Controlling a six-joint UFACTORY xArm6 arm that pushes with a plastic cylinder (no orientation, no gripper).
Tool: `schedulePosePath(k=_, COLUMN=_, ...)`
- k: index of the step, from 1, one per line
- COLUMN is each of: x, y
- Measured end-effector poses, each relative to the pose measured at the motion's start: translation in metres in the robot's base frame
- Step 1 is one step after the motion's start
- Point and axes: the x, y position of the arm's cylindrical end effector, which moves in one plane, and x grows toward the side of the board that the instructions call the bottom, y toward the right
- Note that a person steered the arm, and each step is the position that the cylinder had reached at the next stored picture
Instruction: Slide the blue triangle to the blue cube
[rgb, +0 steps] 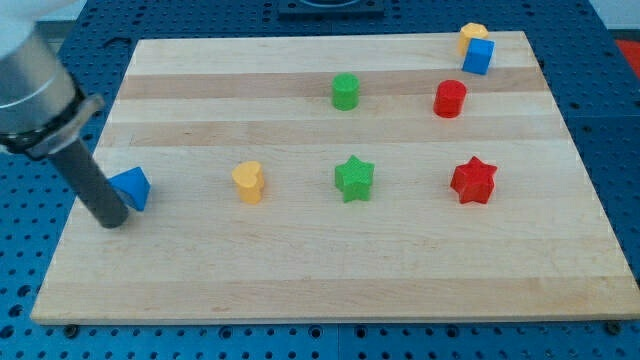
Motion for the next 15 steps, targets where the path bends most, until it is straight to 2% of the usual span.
schedulePosePath(k=2, x=-0.073, y=0.005)
schedulePosePath(k=3, x=-0.072, y=0.005)
schedulePosePath(k=4, x=-0.052, y=-0.007)
schedulePosePath(k=5, x=-0.069, y=-0.019)
schedulePosePath(k=8, x=-0.220, y=0.047)
schedulePosePath(k=10, x=-0.227, y=0.041)
schedulePosePath(k=12, x=-0.242, y=0.171)
schedulePosePath(k=15, x=-0.270, y=0.305)
